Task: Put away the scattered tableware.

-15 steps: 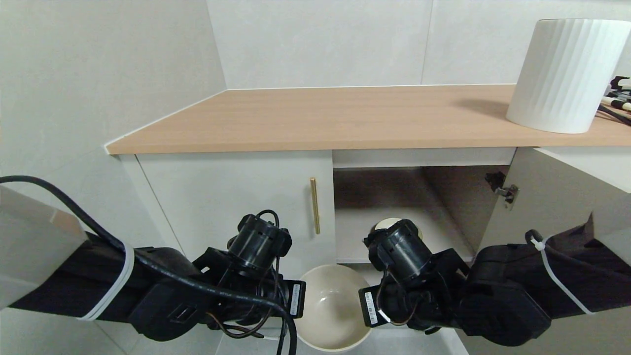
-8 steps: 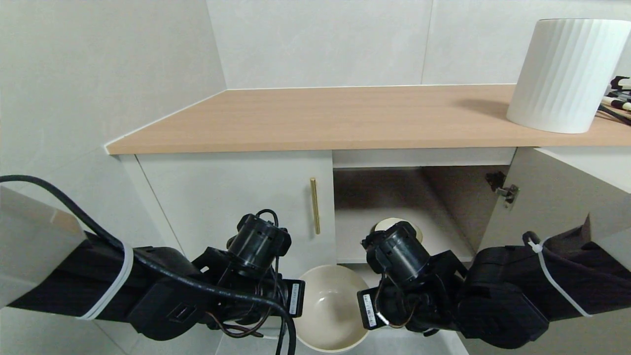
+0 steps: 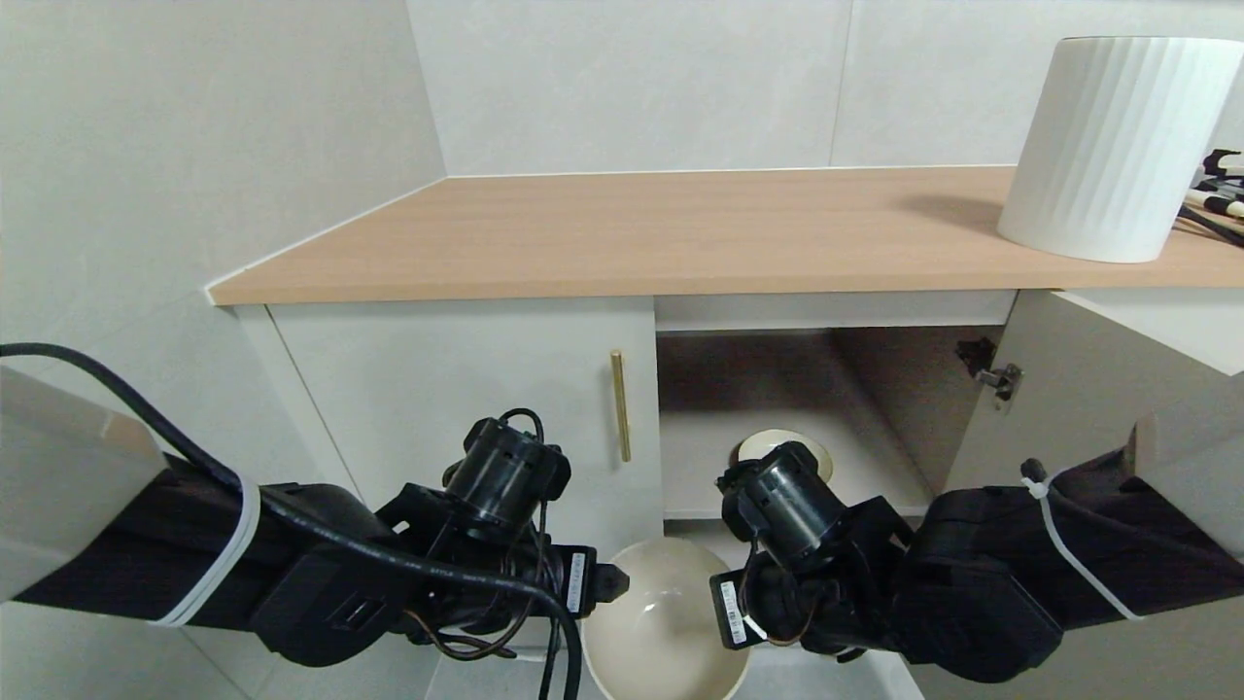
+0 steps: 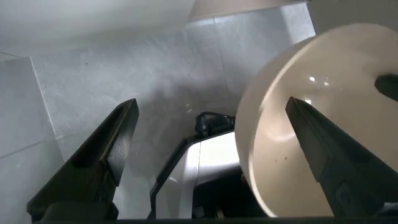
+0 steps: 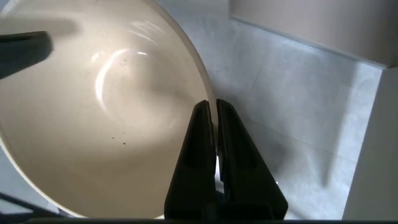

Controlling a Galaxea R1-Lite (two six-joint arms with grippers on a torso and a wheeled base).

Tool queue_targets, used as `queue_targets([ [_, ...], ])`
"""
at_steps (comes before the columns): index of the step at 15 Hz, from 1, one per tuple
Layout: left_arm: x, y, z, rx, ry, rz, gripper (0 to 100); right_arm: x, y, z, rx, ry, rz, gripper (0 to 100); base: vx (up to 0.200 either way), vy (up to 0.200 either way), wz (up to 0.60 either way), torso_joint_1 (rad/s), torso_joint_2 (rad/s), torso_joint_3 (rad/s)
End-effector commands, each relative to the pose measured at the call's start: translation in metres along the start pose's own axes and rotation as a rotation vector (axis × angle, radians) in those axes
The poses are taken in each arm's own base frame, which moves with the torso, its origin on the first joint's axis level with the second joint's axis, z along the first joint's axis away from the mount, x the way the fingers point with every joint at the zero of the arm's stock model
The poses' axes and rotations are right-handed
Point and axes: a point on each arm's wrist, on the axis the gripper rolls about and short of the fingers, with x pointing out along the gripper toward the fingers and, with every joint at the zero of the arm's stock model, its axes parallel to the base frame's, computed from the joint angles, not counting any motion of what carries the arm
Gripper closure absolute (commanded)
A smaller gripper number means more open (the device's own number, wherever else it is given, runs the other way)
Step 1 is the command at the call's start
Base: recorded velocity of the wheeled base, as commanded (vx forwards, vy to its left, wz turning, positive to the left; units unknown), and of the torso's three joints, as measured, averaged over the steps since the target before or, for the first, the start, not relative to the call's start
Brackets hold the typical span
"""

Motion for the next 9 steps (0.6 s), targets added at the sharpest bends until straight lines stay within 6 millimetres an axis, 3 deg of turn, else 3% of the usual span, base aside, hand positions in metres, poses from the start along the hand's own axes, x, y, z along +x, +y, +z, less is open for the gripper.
queue_targets([
  [1, 0.0, 0.0, 0.0, -0.001, -0.001, -0.002, 0, 0.009, -0.005, 0.003, 0.02, -0.013, -0.02, 100, 0.0, 0.0, 0.0, 0.0, 0.0, 0.0],
  [5, -0.001, 0.0, 0.001, -0.003, -0.005, -0.004, 0, 0.04, -0.049, 0.026, 0.148, -0.156, -0.128, 100, 0.0, 0.0, 0.0, 0.0, 0.0, 0.0],
  [8, -0.001, 0.0, 0.001, -0.003, -0.005, -0.004, 0, 0.049, -0.08, 0.04, 0.234, -0.223, -0.17, 100, 0.0, 0.0, 0.0, 0.0, 0.0, 0.0],
  [9, -0.001, 0.0, 0.001, -0.003, -0.005, -0.004, 0, 0.057, -0.099, 0.051, 0.293, -0.279, -0.189, 100, 0.0, 0.0, 0.0, 0.0, 0.0, 0.0],
])
